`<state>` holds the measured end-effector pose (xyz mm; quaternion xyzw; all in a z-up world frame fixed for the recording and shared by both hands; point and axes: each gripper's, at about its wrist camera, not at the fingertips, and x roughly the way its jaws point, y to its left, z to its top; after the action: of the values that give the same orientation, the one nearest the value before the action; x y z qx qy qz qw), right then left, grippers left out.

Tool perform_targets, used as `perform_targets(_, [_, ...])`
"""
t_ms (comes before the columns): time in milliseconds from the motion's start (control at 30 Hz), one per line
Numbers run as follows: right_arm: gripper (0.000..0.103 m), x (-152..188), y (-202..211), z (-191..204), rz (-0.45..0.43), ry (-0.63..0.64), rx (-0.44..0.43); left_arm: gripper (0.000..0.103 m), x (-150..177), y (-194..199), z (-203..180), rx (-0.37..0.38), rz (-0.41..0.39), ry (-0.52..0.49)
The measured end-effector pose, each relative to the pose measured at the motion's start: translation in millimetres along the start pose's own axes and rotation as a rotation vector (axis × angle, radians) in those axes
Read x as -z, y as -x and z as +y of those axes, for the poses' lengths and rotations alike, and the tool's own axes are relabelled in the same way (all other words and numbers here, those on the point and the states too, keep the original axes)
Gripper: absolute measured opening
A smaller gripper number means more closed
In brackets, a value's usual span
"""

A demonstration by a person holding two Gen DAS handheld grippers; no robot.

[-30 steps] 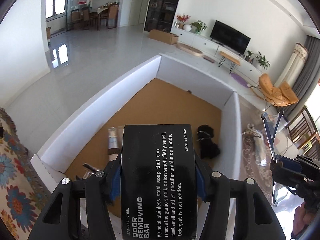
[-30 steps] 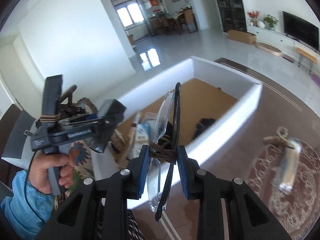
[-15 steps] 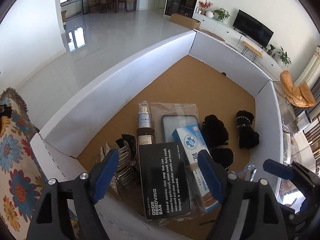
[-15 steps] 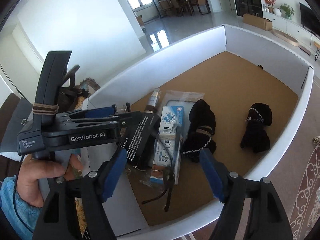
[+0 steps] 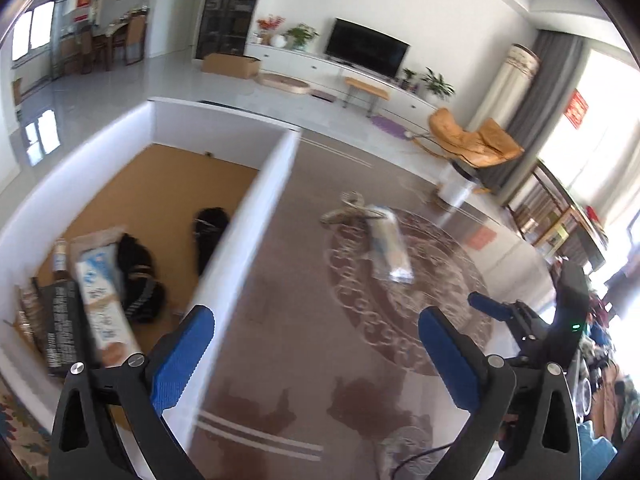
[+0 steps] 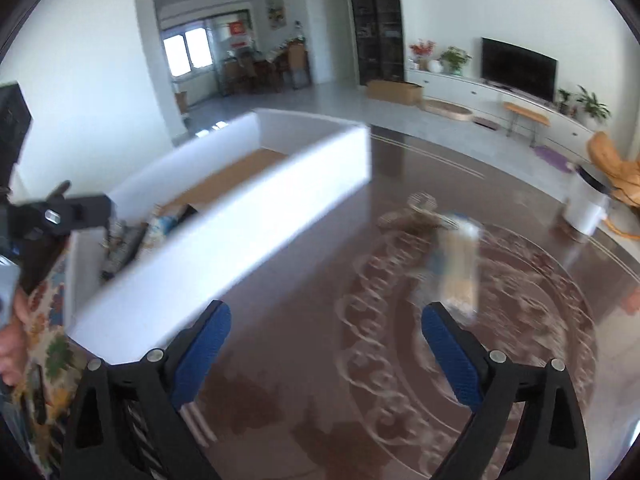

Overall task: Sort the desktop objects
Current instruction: 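Withdraw both tools from the white bin back over the table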

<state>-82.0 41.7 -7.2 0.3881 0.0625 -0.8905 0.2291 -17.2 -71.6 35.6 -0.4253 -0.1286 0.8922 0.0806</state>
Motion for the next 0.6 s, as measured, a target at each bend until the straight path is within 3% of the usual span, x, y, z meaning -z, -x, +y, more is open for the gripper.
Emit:
perform_targets(133, [0.097,79.3,16.1,-80.2,0.100,-0.088,0.208,0.103,28.6,-65.8,-64.0,0.075,0.122,-0.030])
perform_targets(300, [0.097,153.0,39.9,-140.5,0.145,-0.248,0.317,0.103,76.4,-136.6,-95.6,0.041,0.203,-0.065])
perform_targets(467, [0.098,173.4,44.3,-150.9,0.113,-0.300,0.336,0.102,89.5,-153.6,-92.0,-0.071,0.225,-0.169])
perform_targets(600, [0.103,169.2,39.7,-146.7,0.134,-0.287,0.341,0.103,87.7,-155.9,-88.3,-0.105,0.213,-0.170])
